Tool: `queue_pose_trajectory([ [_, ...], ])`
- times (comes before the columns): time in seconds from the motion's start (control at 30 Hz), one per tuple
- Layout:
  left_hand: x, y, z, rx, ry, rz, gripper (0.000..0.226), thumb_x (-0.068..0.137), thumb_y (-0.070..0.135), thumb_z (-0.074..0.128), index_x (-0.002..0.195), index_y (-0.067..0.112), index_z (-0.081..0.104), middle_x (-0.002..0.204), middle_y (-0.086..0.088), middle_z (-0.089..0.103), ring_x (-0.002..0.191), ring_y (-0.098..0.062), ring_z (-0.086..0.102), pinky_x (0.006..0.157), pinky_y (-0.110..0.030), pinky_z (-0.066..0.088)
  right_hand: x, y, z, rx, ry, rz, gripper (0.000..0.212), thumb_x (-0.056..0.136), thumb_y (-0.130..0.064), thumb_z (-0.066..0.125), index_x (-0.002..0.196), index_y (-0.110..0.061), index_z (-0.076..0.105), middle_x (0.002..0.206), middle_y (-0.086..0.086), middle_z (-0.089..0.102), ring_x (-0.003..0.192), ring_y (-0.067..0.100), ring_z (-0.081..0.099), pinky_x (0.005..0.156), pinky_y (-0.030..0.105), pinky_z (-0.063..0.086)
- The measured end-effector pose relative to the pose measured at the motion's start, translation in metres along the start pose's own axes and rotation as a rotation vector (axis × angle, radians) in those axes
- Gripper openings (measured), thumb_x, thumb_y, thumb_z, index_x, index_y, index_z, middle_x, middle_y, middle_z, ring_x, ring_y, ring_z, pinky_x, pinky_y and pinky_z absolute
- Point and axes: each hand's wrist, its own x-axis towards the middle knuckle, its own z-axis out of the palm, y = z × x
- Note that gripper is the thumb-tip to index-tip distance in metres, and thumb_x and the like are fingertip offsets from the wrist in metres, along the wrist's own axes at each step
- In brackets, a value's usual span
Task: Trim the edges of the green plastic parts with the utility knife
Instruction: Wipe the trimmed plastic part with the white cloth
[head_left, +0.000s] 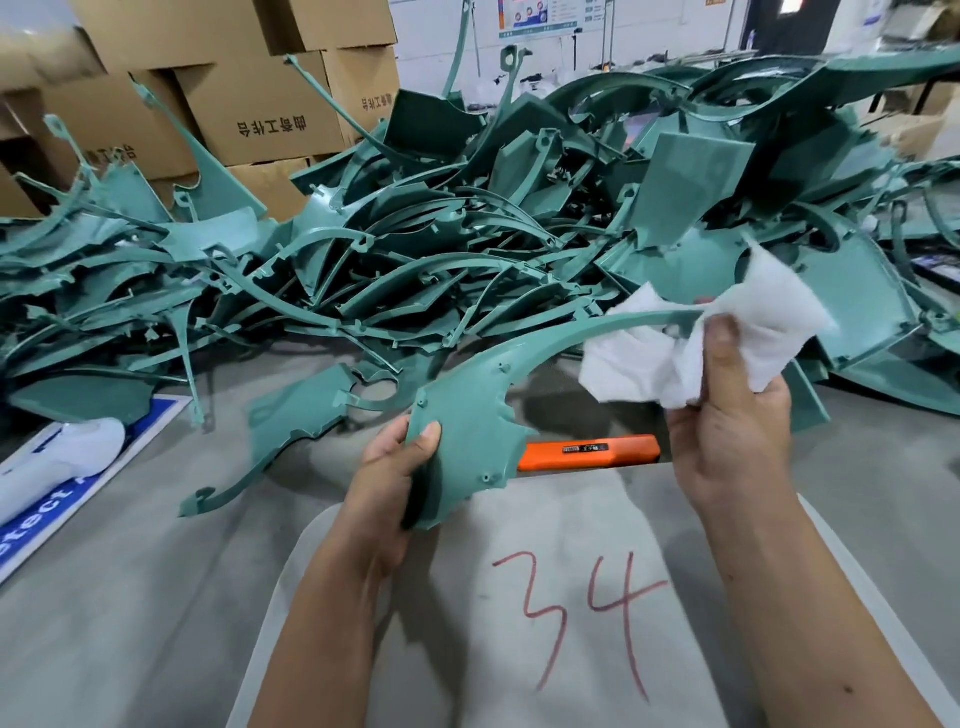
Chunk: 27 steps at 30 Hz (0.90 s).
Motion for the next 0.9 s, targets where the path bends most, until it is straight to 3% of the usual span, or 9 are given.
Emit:
queue_pose_trajectory([
  [0.03, 0.0, 0.001, -0.003, -0.002, 0.004, -0.006, 0.032, 0.1, 0.014, 0.054, 0.129, 0.006, 0.063, 0.112, -0.022, 0.073, 0.077, -0.029, 0.07, 0.057, -0.033, 0.057, 0.0, 0.0, -0.001, -0.044, -0.001, -0.011, 0.009, 0.088, -0.025, 0.081, 0.096, -0.024, 0.082, 0.102, -0.002, 0.079, 0.097, 0.018, 0.075, 0.088, 0.04, 0.062],
  [0.17, -0.003, 0.011, -0.006, -0.162, 0.02, 0.004, 0.042, 0.089, 0.02, 0.06, 0.125, -0.001, 0.064, 0.117, -0.031, 0.066, 0.081, -0.034, 0.065, 0.049, -0.03, 0.056, 0.002, 0.004, -0.007, -0.223, 0.032, -0.063, 0.016, 0.092, -0.012, 0.077, 0.081, -0.022, 0.081, 0.081, -0.001, 0.073, 0.082, 0.023, 0.068, 0.078, 0.045, 0.055],
  [0.27, -0.005, 0.016, -0.015, -0.58, 0.027, -0.027, 0.051, 0.085, 0.023, 0.064, 0.13, -0.001, 0.062, 0.105, -0.02, 0.064, 0.074, -0.022, 0.064, 0.05, -0.022, 0.056, 0.001, 0.006, -0.008, -0.238, 0.057, -0.064, 0.01, 0.088, -0.017, 0.081, 0.08, -0.023, 0.082, 0.082, -0.003, 0.076, 0.082, 0.02, 0.071, 0.077, 0.041, 0.058],
  [0.37, -0.007, 0.016, -0.012, -0.774, -0.009, 0.04, 0.069, 0.088, 0.026, 0.063, 0.148, -0.004, 0.047, 0.096, -0.011, 0.063, 0.073, -0.011, 0.058, 0.079, -0.031, 0.061, -0.004, 0.01, -0.006, -0.335, 0.023, -0.161, 0.013, 0.089, -0.017, 0.081, 0.08, -0.026, 0.082, 0.08, -0.007, 0.077, 0.077, 0.012, 0.072, 0.07, 0.029, 0.058],
  [0.47, -0.009, 0.015, 0.002, -0.788, -0.05, 0.035, 0.053, 0.096, 0.021, 0.059, 0.142, -0.004, 0.052, 0.126, -0.023, 0.068, 0.116, -0.035, 0.069, 0.1, -0.045, 0.055, -0.013, 0.01, -0.002, -0.45, -0.218, -0.09, 0.005, 0.084, -0.018, 0.081, 0.082, -0.022, 0.081, 0.078, -0.005, 0.077, 0.071, 0.01, 0.07, 0.064, 0.026, 0.057],
  [0.53, -0.009, 0.017, 0.004, -0.886, -0.039, 0.053, 0.044, 0.095, 0.015, 0.061, 0.134, -0.005, 0.059, 0.132, -0.027, 0.064, 0.118, -0.045, 0.066, 0.092, -0.041, 0.06, -0.013, 0.006, -0.004, -0.539, -0.416, 0.019, 0.007, 0.08, -0.018, 0.08, 0.086, -0.014, 0.079, 0.08, 0.002, 0.077, 0.072, 0.014, 0.069, 0.064, 0.029, 0.056],
  [0.67, -0.006, 0.019, -0.016, -0.965, 0.127, 0.165, 0.04, 0.084, 0.018, 0.071, 0.121, 0.004, 0.067, 0.117, -0.02, 0.073, 0.091, -0.027, 0.077, 0.06, -0.02, 0.06, -0.012, -0.007, -0.012, -0.637, -0.805, 0.254, 0.014, 0.077, -0.004, 0.072, 0.077, -0.016, 0.079, 0.074, 0.0, 0.074, 0.065, 0.009, 0.067, 0.058, 0.021, 0.052],
  [0.8, -0.011, 0.022, -0.035, -1.062, -0.061, 0.11, 0.017, 0.081, 0.018, 0.074, 0.088, 0.003, 0.075, 0.076, -0.001, 0.07, 0.056, -0.005, 0.066, 0.046, -0.012, 0.05, -0.011, -0.015, -0.014, -0.324, -0.645, 0.423, 0.011, 0.078, -0.015, 0.08, 0.089, -0.017, 0.082, 0.087, 0.004, 0.078, 0.078, 0.015, 0.075, 0.066, 0.027, 0.06],
  [0.9, -0.012, 0.023, -0.029, -0.8, -0.228, 0.007, 0.039, 0.068, 0.011, 0.086, 0.1, 0.002, 0.066, 0.072, -0.006, 0.068, 0.039, -0.006, 0.056, 0.032, -0.013, 0.042, -0.011, -0.012, 0.0, -0.125, -0.49, 0.537, 0.038, 0.097, -0.051, 0.063, 0.098, -0.016, 0.078, 0.09, 0.005, 0.074, 0.081, 0.018, 0.071, 0.066, 0.03, 0.06],
])
